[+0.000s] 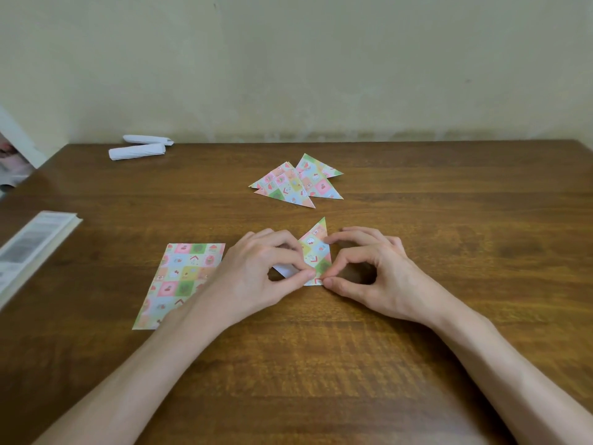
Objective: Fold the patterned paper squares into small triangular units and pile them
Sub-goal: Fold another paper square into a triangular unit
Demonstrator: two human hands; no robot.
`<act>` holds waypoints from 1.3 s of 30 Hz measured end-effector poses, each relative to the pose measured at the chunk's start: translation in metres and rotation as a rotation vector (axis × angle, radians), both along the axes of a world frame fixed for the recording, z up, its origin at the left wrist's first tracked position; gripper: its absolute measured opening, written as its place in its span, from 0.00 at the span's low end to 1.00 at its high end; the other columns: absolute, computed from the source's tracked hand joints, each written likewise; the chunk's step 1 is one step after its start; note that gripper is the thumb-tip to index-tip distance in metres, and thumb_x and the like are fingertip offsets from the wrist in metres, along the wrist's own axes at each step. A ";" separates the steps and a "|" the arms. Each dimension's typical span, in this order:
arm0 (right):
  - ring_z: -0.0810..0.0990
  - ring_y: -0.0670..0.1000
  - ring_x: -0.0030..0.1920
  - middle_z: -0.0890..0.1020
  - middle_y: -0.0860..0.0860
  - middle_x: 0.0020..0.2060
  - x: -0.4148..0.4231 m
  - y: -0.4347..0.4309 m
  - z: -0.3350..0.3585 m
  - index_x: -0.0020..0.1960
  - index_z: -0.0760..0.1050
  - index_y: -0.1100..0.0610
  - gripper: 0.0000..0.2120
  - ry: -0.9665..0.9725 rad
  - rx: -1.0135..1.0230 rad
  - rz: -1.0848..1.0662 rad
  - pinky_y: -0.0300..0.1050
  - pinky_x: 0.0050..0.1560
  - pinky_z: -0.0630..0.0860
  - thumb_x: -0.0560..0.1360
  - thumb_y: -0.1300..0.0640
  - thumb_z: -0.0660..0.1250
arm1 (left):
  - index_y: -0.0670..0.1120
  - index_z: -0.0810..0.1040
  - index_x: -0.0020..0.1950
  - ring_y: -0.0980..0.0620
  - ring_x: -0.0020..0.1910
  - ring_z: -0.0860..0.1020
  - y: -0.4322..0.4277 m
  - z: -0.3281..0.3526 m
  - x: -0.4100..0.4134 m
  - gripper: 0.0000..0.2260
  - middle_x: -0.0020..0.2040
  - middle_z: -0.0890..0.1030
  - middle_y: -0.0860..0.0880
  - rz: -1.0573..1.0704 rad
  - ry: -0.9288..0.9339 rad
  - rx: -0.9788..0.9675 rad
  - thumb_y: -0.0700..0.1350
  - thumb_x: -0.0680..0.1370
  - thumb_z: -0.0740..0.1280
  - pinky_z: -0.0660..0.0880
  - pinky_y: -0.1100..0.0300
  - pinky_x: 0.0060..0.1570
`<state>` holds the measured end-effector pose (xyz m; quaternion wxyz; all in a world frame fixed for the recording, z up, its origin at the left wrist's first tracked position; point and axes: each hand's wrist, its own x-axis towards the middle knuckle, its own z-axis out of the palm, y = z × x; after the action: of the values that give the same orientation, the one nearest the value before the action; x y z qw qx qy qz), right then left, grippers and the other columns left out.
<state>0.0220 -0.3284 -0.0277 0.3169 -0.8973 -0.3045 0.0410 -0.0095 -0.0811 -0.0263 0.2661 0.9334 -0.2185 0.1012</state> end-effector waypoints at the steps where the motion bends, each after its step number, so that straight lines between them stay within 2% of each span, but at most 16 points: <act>1: 0.60 0.37 0.76 0.72 0.31 0.69 0.000 0.000 0.000 0.46 0.83 0.37 0.04 -0.001 -0.001 0.001 0.46 0.71 0.53 0.74 0.39 0.73 | 0.58 0.86 0.46 0.58 0.53 0.77 -0.001 0.000 0.002 0.08 0.51 0.80 0.62 0.022 0.037 -0.040 0.60 0.76 0.71 0.73 0.51 0.55; 3: 0.60 0.38 0.76 0.72 0.31 0.69 0.000 0.001 0.001 0.46 0.83 0.37 0.04 0.001 -0.002 0.008 0.46 0.70 0.53 0.74 0.39 0.73 | 0.60 0.86 0.46 0.58 0.55 0.77 -0.002 -0.001 0.004 0.06 0.51 0.80 0.62 0.041 0.086 -0.071 0.60 0.74 0.75 0.71 0.53 0.58; 6: 0.60 0.37 0.76 0.73 0.31 0.68 0.000 0.000 0.002 0.47 0.83 0.38 0.04 0.009 0.000 0.012 0.46 0.69 0.53 0.75 0.40 0.73 | 0.61 0.86 0.47 0.59 0.55 0.77 -0.001 0.000 0.006 0.05 0.51 0.80 0.62 0.038 0.080 -0.055 0.59 0.73 0.76 0.68 0.54 0.57; 12: 0.65 0.38 0.71 0.76 0.32 0.62 -0.003 0.010 0.002 0.44 0.82 0.41 0.04 -0.036 0.058 -0.090 0.46 0.68 0.56 0.73 0.42 0.74 | 0.63 0.84 0.49 0.60 0.56 0.76 -0.001 0.002 0.005 0.07 0.52 0.79 0.64 0.035 0.083 -0.009 0.62 0.74 0.72 0.65 0.56 0.58; 16: 0.67 0.39 0.69 0.76 0.34 0.60 -0.007 0.018 -0.002 0.44 0.79 0.42 0.07 -0.146 -0.001 -0.114 0.48 0.66 0.59 0.72 0.40 0.71 | 0.62 0.84 0.49 0.60 0.56 0.75 0.000 0.001 0.005 0.08 0.52 0.78 0.64 0.028 0.098 -0.025 0.62 0.74 0.72 0.63 0.59 0.57; 18: 0.66 0.39 0.69 0.75 0.34 0.61 -0.008 0.019 -0.002 0.44 0.78 0.42 0.08 -0.134 -0.012 -0.125 0.48 0.66 0.58 0.71 0.40 0.72 | 0.63 0.83 0.49 0.60 0.57 0.75 0.000 0.000 0.006 0.09 0.52 0.78 0.64 0.020 0.099 -0.041 0.64 0.73 0.71 0.63 0.61 0.57; 21: 0.64 0.38 0.69 0.74 0.33 0.61 -0.007 0.021 -0.002 0.43 0.78 0.42 0.08 -0.100 -0.012 -0.135 0.46 0.66 0.55 0.70 0.40 0.73 | 0.62 0.83 0.51 0.60 0.58 0.75 0.000 0.001 0.004 0.10 0.53 0.78 0.64 0.012 0.099 -0.021 0.64 0.74 0.70 0.64 0.58 0.58; 25: 0.63 0.39 0.71 0.72 0.32 0.62 -0.006 0.022 -0.005 0.43 0.78 0.42 0.09 -0.094 -0.032 -0.139 0.45 0.65 0.53 0.69 0.39 0.71 | 0.64 0.83 0.55 0.61 0.63 0.73 0.006 0.006 0.004 0.09 0.57 0.77 0.64 -0.019 0.201 -0.025 0.61 0.76 0.73 0.62 0.60 0.64; 30: 0.63 0.39 0.70 0.72 0.32 0.61 -0.007 0.025 -0.007 0.41 0.75 0.41 0.14 -0.106 -0.025 -0.151 0.46 0.66 0.54 0.65 0.33 0.63 | 0.65 0.83 0.56 0.62 0.66 0.71 0.011 0.009 0.006 0.07 0.59 0.76 0.63 -0.046 0.284 -0.058 0.54 0.78 0.73 0.59 0.64 0.67; 36: 0.64 0.40 0.71 0.73 0.34 0.62 -0.007 0.022 -0.001 0.41 0.77 0.42 0.11 -0.053 0.001 -0.133 0.49 0.69 0.56 0.69 0.37 0.73 | 0.65 0.83 0.55 0.64 0.66 0.70 0.011 0.012 0.006 0.08 0.59 0.76 0.64 -0.049 0.305 -0.032 0.53 0.79 0.73 0.58 0.67 0.66; 39: 0.64 0.39 0.70 0.74 0.33 0.60 -0.007 0.025 -0.002 0.40 0.78 0.43 0.17 -0.063 0.016 -0.169 0.47 0.66 0.55 0.65 0.30 0.71 | 0.65 0.83 0.56 0.65 0.66 0.69 0.011 0.013 0.006 0.08 0.59 0.75 0.64 -0.052 0.313 -0.028 0.54 0.78 0.73 0.58 0.68 0.65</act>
<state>0.0150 -0.3029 -0.0302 0.3165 -0.9182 -0.2376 -0.0165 -0.0031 -0.0702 -0.0135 0.3127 0.9278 -0.1972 -0.0495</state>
